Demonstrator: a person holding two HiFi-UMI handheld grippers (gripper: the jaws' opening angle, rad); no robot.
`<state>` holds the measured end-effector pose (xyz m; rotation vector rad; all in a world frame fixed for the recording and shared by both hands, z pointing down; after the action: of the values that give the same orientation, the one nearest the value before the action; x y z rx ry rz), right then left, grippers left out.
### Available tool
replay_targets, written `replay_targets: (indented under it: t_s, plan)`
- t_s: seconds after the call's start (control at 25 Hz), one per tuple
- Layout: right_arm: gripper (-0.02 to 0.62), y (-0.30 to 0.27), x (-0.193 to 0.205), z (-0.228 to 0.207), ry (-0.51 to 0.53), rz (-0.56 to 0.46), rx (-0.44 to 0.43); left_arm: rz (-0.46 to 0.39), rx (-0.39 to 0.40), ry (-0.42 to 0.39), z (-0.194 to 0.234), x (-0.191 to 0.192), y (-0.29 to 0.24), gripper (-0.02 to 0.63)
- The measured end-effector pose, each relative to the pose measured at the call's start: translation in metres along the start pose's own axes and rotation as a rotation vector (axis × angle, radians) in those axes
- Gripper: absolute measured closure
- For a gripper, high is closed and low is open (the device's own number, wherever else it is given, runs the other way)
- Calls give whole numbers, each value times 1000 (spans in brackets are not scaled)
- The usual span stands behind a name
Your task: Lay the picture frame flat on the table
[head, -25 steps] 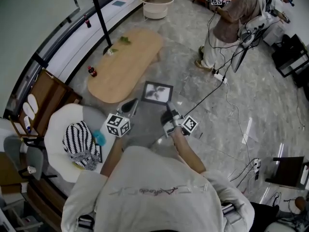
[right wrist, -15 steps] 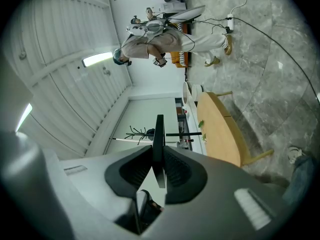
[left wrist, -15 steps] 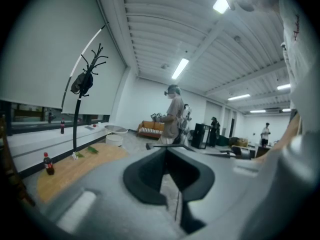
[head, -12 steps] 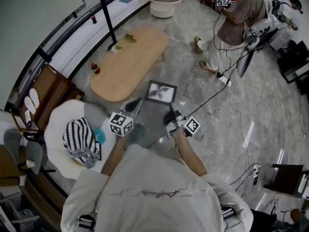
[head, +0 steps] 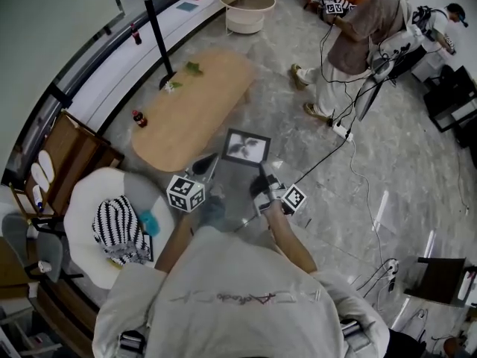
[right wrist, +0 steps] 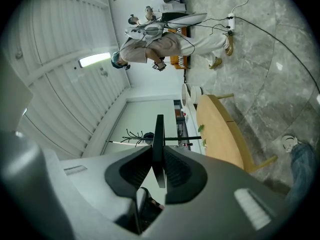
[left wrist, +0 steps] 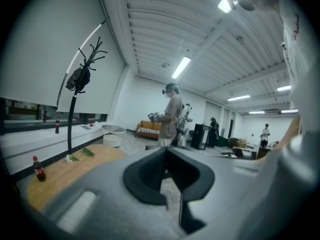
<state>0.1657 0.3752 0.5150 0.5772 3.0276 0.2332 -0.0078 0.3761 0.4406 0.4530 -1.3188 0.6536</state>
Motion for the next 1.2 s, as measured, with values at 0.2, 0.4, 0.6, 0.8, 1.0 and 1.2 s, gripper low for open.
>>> replay_targets:
  t_s: [0.2,0.4,0.6,0.8,1.0,1.2]
  plan:
    - [523,-21,-31,-3,-5,-14,-15,4,22,-13,5,0,-41,606]
    - [523,-93,-37,-10,14,-19,14,10,34,1,70,-25,-79,606]
    - [522,-152,-45,-12,21,-14,22,15,42,13,118,-41,-115,606]
    - [522,-200,-52,-19,41,-17,33,12,48,18,156,-53,-141,606]
    - [522,-239,-46,-29,23,-25,38,16,35,34,199,-54,-154,606]
    - [522,-275,-44,-40,23,-30,59,14,28,48,240,-59,-170,606]
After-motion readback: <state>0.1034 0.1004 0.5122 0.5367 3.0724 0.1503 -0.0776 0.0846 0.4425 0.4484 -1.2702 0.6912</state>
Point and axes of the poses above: the fingertips, and each gripper's own axes: y backward along the fingers, z to its left, x out of its underside, the point moved 1 cm from there along y, backward along the fingers, and after that the axes turned 6 degrees about -z, right-handed, at the moved point
